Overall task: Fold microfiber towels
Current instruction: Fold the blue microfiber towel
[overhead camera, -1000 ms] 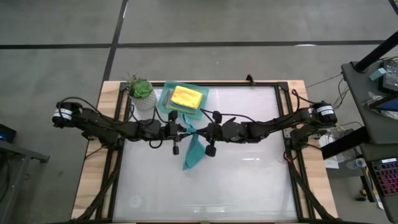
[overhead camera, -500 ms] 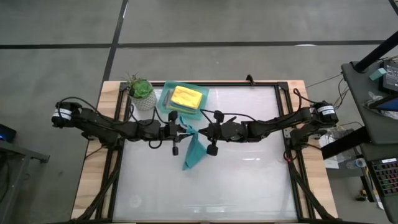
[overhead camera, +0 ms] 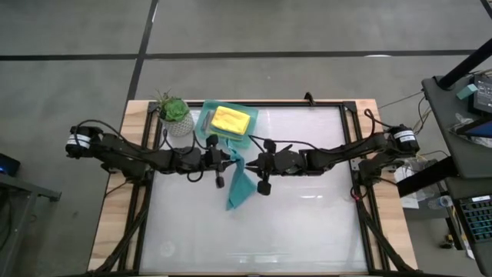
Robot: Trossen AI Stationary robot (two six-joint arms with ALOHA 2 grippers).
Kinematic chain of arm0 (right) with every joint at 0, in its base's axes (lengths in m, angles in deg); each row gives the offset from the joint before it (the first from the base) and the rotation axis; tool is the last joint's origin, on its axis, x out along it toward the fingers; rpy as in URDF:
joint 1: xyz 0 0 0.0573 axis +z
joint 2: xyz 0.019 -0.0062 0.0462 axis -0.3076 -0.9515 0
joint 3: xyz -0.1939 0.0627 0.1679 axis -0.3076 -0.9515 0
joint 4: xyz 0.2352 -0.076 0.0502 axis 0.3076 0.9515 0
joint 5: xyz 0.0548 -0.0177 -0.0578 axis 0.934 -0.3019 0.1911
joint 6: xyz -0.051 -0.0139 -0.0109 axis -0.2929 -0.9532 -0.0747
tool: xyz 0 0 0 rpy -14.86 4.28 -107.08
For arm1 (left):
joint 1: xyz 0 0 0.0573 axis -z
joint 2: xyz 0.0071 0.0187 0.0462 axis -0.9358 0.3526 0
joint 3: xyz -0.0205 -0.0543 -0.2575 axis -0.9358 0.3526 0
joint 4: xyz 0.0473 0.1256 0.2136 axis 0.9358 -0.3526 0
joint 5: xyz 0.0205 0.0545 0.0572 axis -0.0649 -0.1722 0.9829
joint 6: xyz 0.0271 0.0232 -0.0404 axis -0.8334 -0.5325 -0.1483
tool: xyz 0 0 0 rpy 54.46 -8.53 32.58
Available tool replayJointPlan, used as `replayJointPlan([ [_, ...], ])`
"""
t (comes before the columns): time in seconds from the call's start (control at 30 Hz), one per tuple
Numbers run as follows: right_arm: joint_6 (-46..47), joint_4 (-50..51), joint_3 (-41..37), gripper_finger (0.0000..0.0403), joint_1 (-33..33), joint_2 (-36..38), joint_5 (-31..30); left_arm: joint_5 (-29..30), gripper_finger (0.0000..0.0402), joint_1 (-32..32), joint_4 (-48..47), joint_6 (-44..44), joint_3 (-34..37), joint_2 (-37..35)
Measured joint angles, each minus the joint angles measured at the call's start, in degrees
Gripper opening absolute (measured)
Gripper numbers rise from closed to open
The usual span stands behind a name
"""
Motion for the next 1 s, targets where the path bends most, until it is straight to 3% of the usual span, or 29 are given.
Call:
replayJointPlan([
  [0.33, 1.8, -0.4, 0.0, 0.0159, 0.0, 0.0, -1.8, -0.4, 0.0000, 0.0, 0.5, 0.0, -0.2, -0.2],
  [0.5, 1.4, -2.8, 0.0, 0.0193, -0.4, -1.5, -2.0, -0.4, 0.0000, 0.0, 2.0, 0.1, -0.2, -0.2],
  [0.73, 0.7, -5.0, 0.0, 0.0179, -0.7, -3.2, -11.0, -1.0, 0.0000, 0.0, 2.9, 0.2, -0.2, -0.2],
  [1.0, -0.5, -4.9, 0.0, 0.0115, -0.6, -3.0, -10.8, -1.1, 0.0000, 0.0, 1.2, 0.1, -0.1, -0.2],
])
